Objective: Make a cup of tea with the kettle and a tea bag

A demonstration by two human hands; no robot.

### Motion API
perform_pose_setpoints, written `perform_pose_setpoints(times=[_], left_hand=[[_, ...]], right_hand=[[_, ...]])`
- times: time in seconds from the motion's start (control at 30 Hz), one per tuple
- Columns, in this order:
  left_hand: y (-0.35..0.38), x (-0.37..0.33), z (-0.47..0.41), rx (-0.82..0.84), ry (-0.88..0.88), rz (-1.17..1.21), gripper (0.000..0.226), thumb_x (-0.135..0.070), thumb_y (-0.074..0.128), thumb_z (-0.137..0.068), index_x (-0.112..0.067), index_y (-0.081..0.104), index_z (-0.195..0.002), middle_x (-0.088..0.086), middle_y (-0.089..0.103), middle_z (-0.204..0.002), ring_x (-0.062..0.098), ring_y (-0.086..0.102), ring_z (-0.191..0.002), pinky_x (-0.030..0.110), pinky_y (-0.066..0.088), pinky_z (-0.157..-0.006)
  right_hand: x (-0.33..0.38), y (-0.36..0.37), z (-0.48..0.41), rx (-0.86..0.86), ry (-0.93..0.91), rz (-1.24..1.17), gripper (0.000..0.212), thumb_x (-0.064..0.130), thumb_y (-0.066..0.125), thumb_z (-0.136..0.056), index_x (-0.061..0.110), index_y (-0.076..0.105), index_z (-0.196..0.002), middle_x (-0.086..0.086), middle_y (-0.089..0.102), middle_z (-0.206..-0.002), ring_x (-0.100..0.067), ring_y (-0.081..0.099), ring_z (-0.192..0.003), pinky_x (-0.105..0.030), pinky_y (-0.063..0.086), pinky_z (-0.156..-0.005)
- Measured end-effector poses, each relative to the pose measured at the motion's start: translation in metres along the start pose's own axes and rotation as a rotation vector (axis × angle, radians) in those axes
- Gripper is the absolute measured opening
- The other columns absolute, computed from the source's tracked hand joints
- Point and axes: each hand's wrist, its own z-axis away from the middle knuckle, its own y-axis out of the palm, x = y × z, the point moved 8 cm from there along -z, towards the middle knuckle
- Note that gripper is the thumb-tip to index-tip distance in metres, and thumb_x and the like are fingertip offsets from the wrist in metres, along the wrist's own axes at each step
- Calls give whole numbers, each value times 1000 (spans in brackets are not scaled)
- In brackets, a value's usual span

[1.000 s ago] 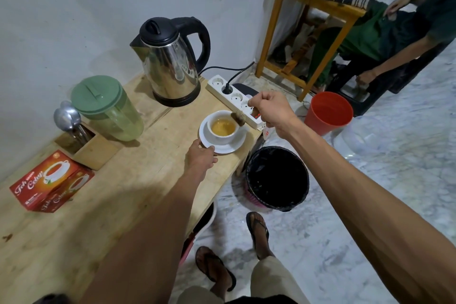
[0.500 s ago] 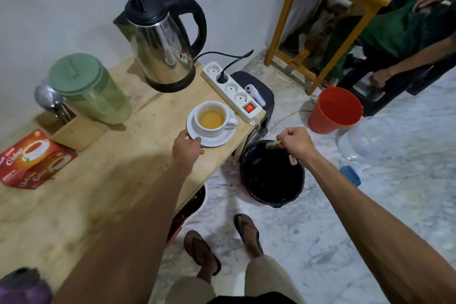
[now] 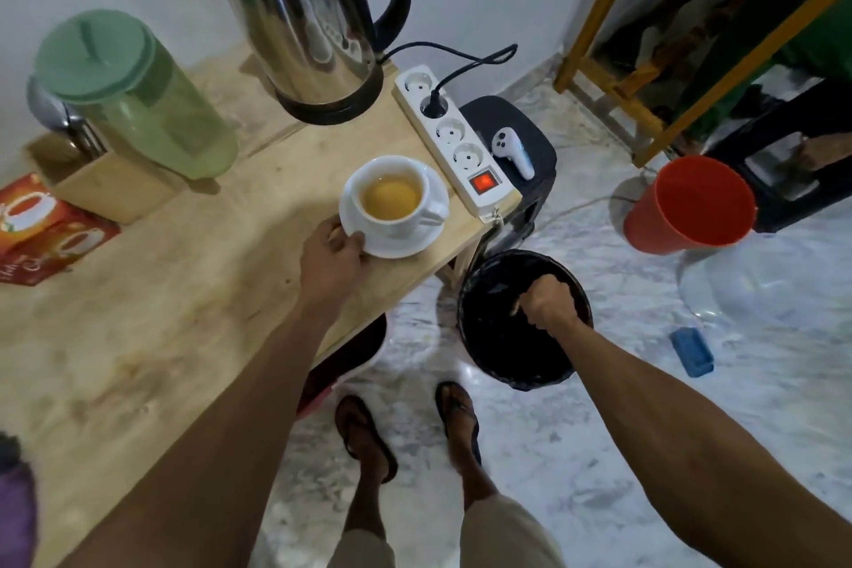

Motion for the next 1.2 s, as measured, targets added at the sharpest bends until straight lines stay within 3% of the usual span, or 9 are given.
perform_pose_setpoints(times=[0.13,0.23,0.33,0.4,0.47,0.73,0.97,1.13,1.2], left_hand=[[0,-7,5,-49,20,-35,21,-10,60,-93,-15,59,-114,4,69,-90,11,63,-69,21,54,-57],[-1,-7,8,-57,-1,-63,29,-12,61,-92,-9,60,-121,12,69,-104,21,66,-78,35,58,-71],[-3,-13,14,-55,-31,-82,27,-18,63,-88,-13,63,-114,11,71,-95,25,67,-79,48,57,-85],[-12,-18,22,-65,-52,-86,25,-18,62,-87,-15,63,-112,12,71,-85,24,65,-72,41,58,-78],[-24,-20,35,-64,-80,-67,36,-16,61,-88,-11,58,-124,19,71,-98,23,65,-70,36,56,-70],[-150,20,88,-203,-53,-103,49,-33,49,-77,-12,63,-118,15,69,-113,33,66,-104,50,53,-93],[-284,82,166,-374,68,-604,33,-17,48,-95,-10,61,-125,10,63,-122,29,57,-114,38,46,-95],[-319,134,187,-325,196,-753,37,-22,47,-83,-10,64,-113,12,67,-113,32,66,-102,36,57,-80],[-323,146,183,-320,243,-777,41,-26,46,-84,-11,62,-118,12,64,-123,32,63,-113,39,56,-88]], right_hand=[[12,-2,10,24,-80,81,27,18,57,-91,6,52,-67,-18,62,-87,-37,59,-80,-38,43,-63],[22,-5,24,40,-123,87,35,18,51,-92,13,41,-59,-11,50,-72,-29,47,-64,-34,36,-54],[43,-3,46,94,-220,109,25,24,54,-89,10,60,-69,-14,63,-83,-35,60,-78,-35,44,-63],[65,0,66,115,-314,110,20,26,55,-86,13,68,-78,-16,70,-90,-37,65,-85,-36,47,-68],[91,4,91,126,-407,126,19,25,56,-87,16,69,-77,-14,71,-89,-35,66,-86,-35,48,-68],[215,62,218,180,-734,197,38,12,55,-92,26,54,-57,11,55,-62,-22,55,-72,-29,38,-66],[307,183,348,296,-1006,252,17,19,54,-93,19,68,-84,-2,68,-83,-26,66,-88,-28,42,-69],[359,273,426,319,-1124,343,33,29,53,-95,12,67,-119,-13,68,-120,-32,63,-111,-38,51,-92],[375,304,447,311,-1141,429,39,35,53,-95,11,60,-125,-16,59,-125,-36,59,-112,-41,50,-93]])
